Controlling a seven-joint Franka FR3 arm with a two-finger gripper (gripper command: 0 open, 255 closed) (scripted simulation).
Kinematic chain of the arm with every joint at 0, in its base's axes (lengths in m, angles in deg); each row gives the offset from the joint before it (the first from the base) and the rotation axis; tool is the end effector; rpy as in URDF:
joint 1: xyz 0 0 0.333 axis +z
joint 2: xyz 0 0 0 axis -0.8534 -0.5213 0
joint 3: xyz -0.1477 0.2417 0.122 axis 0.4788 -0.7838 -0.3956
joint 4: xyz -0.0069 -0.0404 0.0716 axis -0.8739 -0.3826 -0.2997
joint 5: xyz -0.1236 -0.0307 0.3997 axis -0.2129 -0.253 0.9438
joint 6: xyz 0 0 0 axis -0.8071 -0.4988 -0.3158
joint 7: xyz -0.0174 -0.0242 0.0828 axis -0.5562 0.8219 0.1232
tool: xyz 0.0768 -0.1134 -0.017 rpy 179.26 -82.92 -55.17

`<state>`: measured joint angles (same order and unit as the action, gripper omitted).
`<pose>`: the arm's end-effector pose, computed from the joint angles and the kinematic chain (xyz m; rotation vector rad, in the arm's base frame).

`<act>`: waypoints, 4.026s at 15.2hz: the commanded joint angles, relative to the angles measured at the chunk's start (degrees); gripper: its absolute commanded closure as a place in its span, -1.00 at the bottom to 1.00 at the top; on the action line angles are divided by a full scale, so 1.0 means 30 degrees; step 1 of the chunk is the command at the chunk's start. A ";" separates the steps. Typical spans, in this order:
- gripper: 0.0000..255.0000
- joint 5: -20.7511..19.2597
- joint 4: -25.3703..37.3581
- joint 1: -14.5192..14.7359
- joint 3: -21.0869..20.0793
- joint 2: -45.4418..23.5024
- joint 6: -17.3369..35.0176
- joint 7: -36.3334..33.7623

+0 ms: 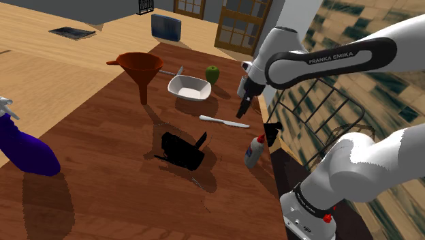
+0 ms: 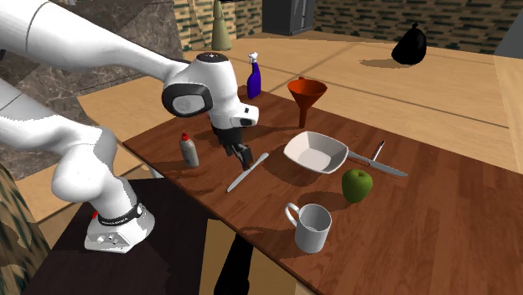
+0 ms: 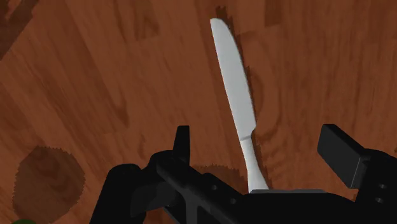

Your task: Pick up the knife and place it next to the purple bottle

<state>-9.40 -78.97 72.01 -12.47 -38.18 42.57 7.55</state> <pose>0.4114 0.0529 0.3512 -2.9813 -0.9309 -0.1839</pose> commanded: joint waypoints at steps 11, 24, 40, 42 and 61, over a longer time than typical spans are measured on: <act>-1.00 0.1831 -0.0466 0.2152 0.0832 -0.4550 0.6551 0.3426; 1.00 0.1838 -0.0461 0.2154 0.0829 -0.4550 0.6544 0.3428; 1.00 0.1188 0.0766 0.1787 0.0492 -0.2308 0.3099 0.2781; 1.00 0.1122 0.1049 0.1749 0.0445 -0.1981 0.2491 0.2700; 1.00 0.0835 0.4528 0.1606 0.0123 -0.0026 -0.2927 0.2191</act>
<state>-6.88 -65.96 76.83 -12.06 -38.43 34.55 14.19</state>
